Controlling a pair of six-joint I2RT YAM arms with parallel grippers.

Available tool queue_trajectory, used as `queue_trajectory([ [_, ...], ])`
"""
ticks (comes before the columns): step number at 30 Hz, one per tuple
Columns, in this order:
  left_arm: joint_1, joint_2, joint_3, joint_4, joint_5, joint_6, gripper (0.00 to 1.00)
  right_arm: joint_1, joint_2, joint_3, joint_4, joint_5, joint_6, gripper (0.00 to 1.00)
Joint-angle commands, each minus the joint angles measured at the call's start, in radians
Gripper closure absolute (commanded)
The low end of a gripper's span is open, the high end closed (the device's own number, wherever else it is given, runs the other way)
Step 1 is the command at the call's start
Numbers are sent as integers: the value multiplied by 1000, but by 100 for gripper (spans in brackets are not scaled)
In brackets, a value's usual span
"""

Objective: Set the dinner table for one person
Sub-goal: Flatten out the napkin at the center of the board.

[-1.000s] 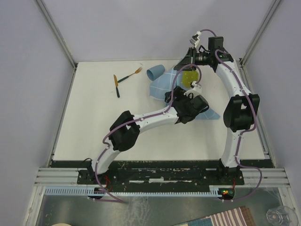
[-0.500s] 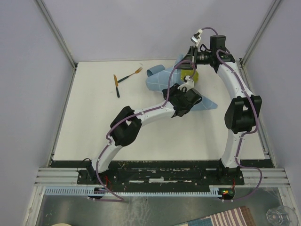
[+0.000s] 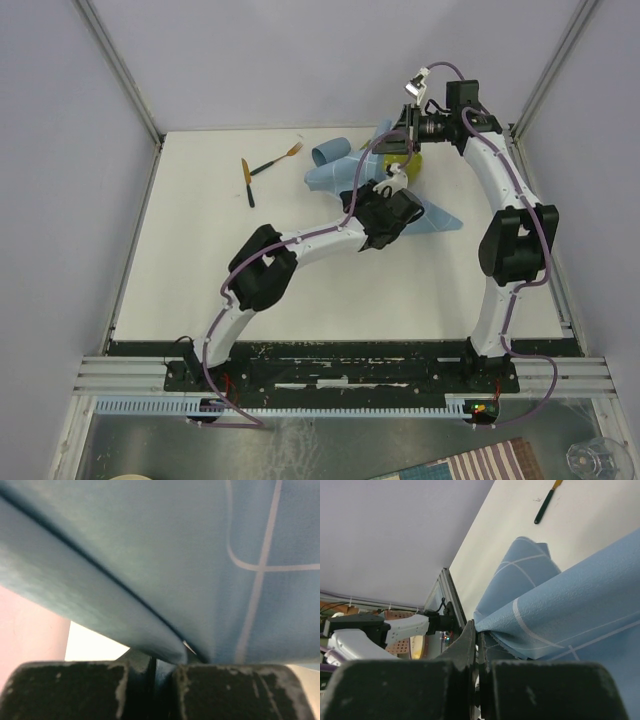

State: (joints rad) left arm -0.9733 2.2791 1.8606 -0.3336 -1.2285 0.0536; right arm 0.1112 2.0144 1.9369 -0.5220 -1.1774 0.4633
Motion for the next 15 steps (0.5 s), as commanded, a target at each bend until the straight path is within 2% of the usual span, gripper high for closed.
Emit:
queue_trajectory([
  [1,14,-190,-26,52,-8,50,97,-2,-24,104,-377,54,-311,98],
  [3,13,-235,-20,6,29,41,97,-2,9,162,-514,96,-409,98],
  [5,12,-262,32,-84,95,18,97,-3,38,197,-582,114,-446,98],
  [10,3,-277,228,-261,217,2,97,1,109,287,-590,119,-414,98],
  [15,-7,-320,306,-273,293,49,97,0,199,378,-583,129,-364,98],
])
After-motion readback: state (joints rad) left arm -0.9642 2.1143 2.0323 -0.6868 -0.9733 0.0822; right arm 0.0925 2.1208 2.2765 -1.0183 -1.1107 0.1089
